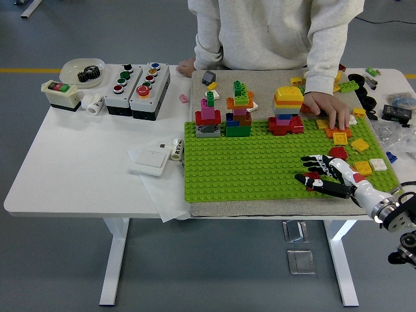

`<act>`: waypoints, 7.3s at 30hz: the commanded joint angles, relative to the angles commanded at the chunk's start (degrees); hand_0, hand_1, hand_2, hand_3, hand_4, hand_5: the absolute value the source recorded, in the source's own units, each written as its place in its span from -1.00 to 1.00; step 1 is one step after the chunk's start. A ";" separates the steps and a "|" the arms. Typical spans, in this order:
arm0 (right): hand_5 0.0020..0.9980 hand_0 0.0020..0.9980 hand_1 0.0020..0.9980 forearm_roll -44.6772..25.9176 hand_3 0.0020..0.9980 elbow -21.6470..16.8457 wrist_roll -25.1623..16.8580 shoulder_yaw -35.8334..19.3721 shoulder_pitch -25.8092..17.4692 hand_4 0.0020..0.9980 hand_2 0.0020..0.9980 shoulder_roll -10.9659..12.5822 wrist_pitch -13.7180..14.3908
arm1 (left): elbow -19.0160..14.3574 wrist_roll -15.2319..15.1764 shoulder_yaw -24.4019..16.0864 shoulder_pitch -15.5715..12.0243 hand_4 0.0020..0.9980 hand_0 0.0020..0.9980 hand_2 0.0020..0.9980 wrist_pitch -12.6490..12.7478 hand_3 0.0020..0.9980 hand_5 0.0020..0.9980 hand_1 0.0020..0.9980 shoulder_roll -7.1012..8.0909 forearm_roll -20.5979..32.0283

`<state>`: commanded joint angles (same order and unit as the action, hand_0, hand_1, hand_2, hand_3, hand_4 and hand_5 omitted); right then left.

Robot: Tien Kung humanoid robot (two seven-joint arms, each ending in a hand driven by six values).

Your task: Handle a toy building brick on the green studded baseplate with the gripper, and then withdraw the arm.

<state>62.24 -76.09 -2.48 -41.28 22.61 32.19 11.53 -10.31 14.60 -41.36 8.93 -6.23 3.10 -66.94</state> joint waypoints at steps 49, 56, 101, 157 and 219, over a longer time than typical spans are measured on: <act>0.19 0.67 0.55 9.08 0.64 -4.50 1.93 -4.61 -6.92 0.83 0.60 2.76 -0.20 | 0.00 0.03 -0.46 0.12 0.05 0.64 0.17 -0.02 0.06 0.00 0.36 -0.02 -0.34; 0.20 0.67 0.55 9.50 0.64 -4.90 2.03 -4.97 -7.61 0.84 0.60 2.88 -0.25 | 0.00 0.07 -0.49 0.09 0.05 0.63 0.17 -0.08 0.06 0.00 0.36 0.02 -0.43; 0.23 0.49 0.40 47.32 0.21 -9.11 1.99 -7.16 -6.01 0.75 0.48 5.34 -2.45 | 0.00 0.11 -0.40 -0.01 0.05 0.64 0.18 -0.35 0.06 0.00 0.38 0.14 -0.31; -0.42 -0.74 -0.58 -2.44 -0.39 3.94 -15.25 -4.99 1.04 0.63 -0.38 -3.96 1.73 | 0.00 0.01 1.32 -0.40 0.06 0.65 0.18 -0.55 0.06 0.00 0.38 0.28 0.96; -0.50 -0.73 -0.57 -49.59 -0.33 3.57 -9.97 1.42 3.02 0.63 -0.34 -7.66 -4.62 | 0.00 -0.25 2.54 -0.10 0.06 0.63 0.18 -0.37 0.06 0.00 0.38 0.19 2.35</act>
<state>12.66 -72.52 -12.45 -39.86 25.64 24.53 6.91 -10.31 14.34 -38.82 8.83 -6.59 3.29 -64.59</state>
